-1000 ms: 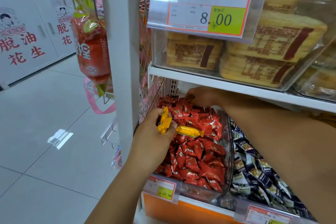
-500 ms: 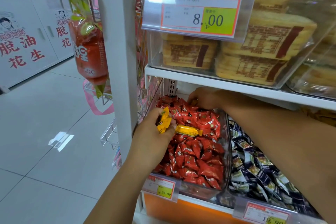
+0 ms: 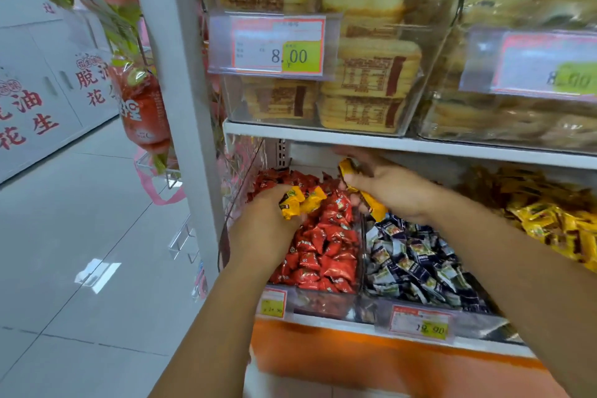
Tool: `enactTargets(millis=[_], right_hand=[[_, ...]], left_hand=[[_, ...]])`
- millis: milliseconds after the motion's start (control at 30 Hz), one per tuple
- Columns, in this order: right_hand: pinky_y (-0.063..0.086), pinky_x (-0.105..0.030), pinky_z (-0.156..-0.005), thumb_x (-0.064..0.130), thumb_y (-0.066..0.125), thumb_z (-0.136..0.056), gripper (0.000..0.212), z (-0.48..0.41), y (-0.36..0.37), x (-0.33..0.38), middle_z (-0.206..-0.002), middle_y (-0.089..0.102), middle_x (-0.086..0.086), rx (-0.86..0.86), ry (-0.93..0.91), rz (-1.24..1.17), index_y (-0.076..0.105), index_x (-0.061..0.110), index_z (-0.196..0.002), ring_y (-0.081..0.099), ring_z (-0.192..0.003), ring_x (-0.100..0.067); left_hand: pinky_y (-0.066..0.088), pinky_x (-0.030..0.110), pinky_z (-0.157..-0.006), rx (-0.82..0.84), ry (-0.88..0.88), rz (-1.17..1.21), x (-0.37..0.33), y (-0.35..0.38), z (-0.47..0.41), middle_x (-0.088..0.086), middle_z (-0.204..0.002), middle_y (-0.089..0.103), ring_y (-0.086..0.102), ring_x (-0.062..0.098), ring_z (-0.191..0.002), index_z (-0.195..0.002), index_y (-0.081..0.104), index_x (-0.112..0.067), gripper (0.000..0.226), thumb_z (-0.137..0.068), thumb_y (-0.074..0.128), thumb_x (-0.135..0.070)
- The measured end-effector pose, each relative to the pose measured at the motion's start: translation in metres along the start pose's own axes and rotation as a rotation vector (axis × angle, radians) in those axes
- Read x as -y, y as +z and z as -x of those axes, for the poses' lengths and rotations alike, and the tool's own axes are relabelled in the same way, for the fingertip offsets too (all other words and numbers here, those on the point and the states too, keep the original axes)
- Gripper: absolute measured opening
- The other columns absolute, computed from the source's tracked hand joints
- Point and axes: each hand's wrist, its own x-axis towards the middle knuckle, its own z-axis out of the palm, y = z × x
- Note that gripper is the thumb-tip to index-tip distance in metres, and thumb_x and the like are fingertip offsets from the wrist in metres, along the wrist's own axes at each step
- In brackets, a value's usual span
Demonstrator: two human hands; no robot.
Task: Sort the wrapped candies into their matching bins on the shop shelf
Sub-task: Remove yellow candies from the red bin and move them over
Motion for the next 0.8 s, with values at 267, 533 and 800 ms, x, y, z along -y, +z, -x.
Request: enactTargets(millis=[267, 533, 800], right_hand=[[0.044, -0.026, -0.045, 0.016, 0.040, -0.103, 0.024, 0.090, -0.009, -0.026, -0.080, 0.056, -0.013, -0.139, 0.075, -0.690, 0.056, 0.023, -0.119, 0.050, -0.056, -0.017], [0.047, -0.026, -0.053, 0.021, 0.042, -0.101, 0.020, 0.156, -0.121, -0.087, -0.076, 0.058, -0.003, -0.765, 0.061, -0.217, 0.055, 0.027, -0.115, 0.055, -0.056, -0.012], [0.002, -0.052, -0.114, 0.064, 0.022, -0.093, 0.056, 0.148, -0.204, -0.182, -0.159, 0.010, 0.008, -0.670, 0.401, 0.807, 0.017, 0.046, -0.147, 0.005, -0.145, -0.030]], left_hand=[[0.038, 0.006, -0.057, 0.128, 0.154, 0.323, -0.081, 0.032, 0.038, -0.018, -0.083, 0.064, 0.057, -0.009, -0.073, -0.091, 0.057, -0.040, 0.026, -0.084, 0.073, -0.020], [0.037, 0.009, -0.058, 0.317, 0.373, 0.234, -0.208, 0.162, 0.030, -0.009, -0.086, 0.063, 0.057, 0.008, -0.078, -0.093, 0.064, -0.029, 0.013, -0.086, 0.067, -0.018], [0.019, 0.045, -0.115, 0.425, 0.613, -0.476, -0.241, 0.272, -0.028, 0.006, -0.157, 0.017, 0.017, 0.031, -0.143, -0.152, 0.006, -0.033, 0.086, -0.081, 0.048, -0.057]])
